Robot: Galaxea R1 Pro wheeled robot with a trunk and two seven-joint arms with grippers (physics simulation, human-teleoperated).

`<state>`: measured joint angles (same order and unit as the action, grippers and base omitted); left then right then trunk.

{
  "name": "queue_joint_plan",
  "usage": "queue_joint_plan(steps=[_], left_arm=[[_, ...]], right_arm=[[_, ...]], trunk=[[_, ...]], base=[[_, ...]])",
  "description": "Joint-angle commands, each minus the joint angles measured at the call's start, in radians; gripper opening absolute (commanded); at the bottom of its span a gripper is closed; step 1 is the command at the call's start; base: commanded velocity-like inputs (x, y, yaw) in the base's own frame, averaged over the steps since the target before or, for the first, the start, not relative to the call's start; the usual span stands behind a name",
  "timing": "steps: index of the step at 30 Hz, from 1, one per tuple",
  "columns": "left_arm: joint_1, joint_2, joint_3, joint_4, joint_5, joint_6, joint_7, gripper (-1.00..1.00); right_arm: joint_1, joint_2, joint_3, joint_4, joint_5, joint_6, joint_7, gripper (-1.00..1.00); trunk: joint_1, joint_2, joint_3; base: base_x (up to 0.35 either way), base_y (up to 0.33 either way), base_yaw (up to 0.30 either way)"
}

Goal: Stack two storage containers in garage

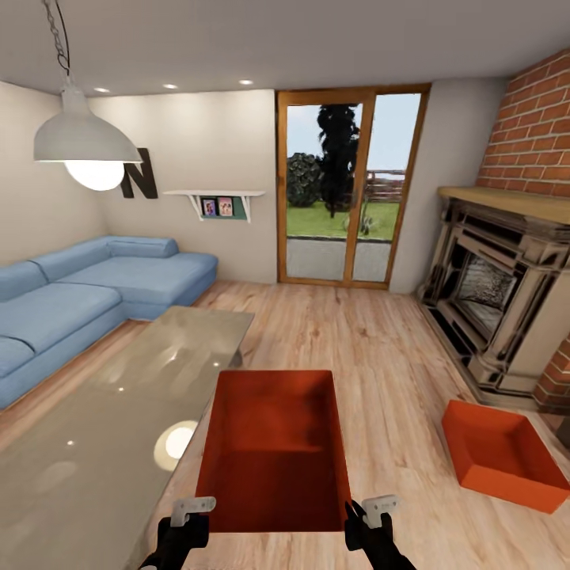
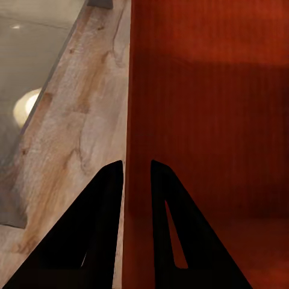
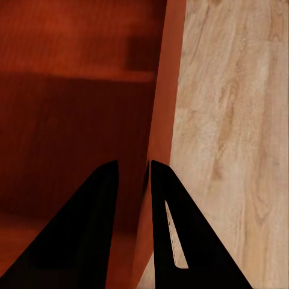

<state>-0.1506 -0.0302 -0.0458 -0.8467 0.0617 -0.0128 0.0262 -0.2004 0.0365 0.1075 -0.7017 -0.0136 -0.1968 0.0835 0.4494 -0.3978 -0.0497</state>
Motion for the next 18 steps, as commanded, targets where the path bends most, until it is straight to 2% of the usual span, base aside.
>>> queue_joint_plan(steps=[1,18], left_arm=[[-0.001,0.009,0.0,-0.002,0.001,-0.001,0.011,-1.0],[-0.001,0.009,0.001,-0.002,0.001,-0.001,0.011,-1.0]], right_arm=[[-0.001,-0.001,0.003,0.002,-0.002,-0.003,0.007,-1.0],[-0.001,-0.001,0.003,0.002,-0.002,-0.003,0.007,-1.0]], trunk=[[0.001,-0.002,-0.002],[0.001,-0.002,-0.002]], base=[[0.0,0.0,0.289],[0.0,0.0,0.289]])
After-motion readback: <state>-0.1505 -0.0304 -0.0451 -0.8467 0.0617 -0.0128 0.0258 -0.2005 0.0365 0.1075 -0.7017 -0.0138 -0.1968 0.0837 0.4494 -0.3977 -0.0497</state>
